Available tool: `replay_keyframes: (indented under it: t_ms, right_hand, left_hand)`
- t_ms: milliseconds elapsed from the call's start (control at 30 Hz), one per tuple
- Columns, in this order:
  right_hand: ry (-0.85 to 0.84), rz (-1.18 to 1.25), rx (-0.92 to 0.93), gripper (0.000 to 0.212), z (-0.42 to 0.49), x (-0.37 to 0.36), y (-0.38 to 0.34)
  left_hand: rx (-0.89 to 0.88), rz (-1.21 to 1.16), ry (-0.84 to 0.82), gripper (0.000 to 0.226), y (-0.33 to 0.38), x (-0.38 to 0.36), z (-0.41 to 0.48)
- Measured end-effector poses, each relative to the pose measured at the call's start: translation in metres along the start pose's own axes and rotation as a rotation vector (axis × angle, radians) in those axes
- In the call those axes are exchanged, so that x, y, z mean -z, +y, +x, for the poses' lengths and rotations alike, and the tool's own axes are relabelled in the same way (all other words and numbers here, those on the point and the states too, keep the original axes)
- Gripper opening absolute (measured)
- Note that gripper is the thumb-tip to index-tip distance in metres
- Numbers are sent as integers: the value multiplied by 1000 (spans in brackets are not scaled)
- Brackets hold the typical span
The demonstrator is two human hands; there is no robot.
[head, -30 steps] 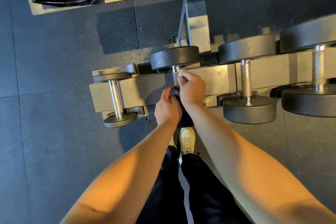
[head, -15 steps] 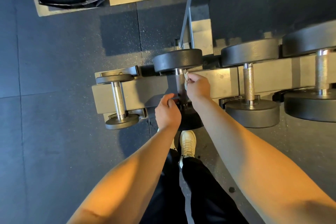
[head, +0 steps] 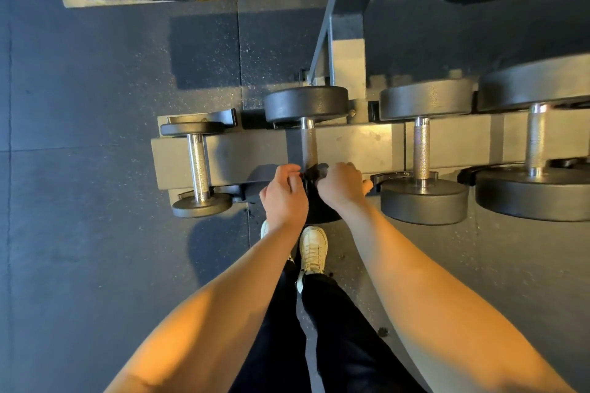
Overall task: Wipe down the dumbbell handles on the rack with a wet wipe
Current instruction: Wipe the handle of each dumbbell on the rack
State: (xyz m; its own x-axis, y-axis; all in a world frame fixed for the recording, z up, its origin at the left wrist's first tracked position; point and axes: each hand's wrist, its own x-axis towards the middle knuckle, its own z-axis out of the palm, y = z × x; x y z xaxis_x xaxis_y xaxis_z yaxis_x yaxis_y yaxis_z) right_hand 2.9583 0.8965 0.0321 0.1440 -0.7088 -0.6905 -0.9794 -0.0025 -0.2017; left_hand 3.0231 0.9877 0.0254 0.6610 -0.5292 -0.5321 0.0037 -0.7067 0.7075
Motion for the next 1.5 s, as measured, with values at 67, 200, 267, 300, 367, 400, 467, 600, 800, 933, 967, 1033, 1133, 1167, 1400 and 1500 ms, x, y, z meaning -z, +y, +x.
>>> replay_keyframes:
  t_ms: [67, 200, 267, 300, 367, 400, 467, 600, 800, 933, 967, 1033, 1133, 1167, 1400, 1500]
  right_hand:
    - [39, 179, 52, 19, -12, -1, 6]
    - [21, 522, 158, 19, -34, 1, 2]
    - [76, 603, 176, 18, -30, -3, -1]
    - [101, 637, 174, 18, -27, -5, -1]
    - [189, 646, 175, 22, -24, -10, 1]
    - [244, 616, 188, 24, -23, -14, 3]
    - [324, 549, 193, 28, -23, -19, 7]
    - [336, 435, 158, 34, -16, -26, 7]
    - [350, 418, 171, 36, -14, -29, 8]
    - [356, 418, 192, 33, -14, -28, 10]
    - [357, 417, 189, 33, -15, -28, 10]
    - [350, 419, 170, 33, -16, -29, 8]
    - [299, 456, 124, 32, -19, -27, 3]
    - [295, 458, 114, 31, -20, -26, 0]
    - [214, 636, 101, 25, -46, -13, -30]
    - [182, 670, 104, 24, -49, -2, -36]
  left_hand:
    - [-93, 54, -27, 28, -5, 3, -12]
    - [-281, 3, -121, 32, -7, 15, -18]
    - [-291, 22, -167, 32, -1, 22, -5]
    - [-296, 62, -156, 29, 3, 26, 3]
    - [-242, 70, -70, 27, 6, 30, 21]
    - [-186, 34, -37, 28, 7, 29, 29]
    - [-83, -23, -71, 31, 10, 20, 41]
    - [-5, 195, -272, 26, 17, 0, 50]
    - [125, 365, -492, 36, 23, 6, 51]
    - [139, 345, -505, 31, 18, 11, 48]
    - [139, 334, -497, 27, 15, 13, 45]
    - [149, 296, -454, 23, 12, 16, 38]
    - [154, 220, -321, 23, 15, 23, 25]
    - [139, 195, -294, 25, 14, 25, 21]
    - [80, 26, -263, 30, 23, 45, -4]
    - [79, -37, -168, 29, 27, 46, -6]
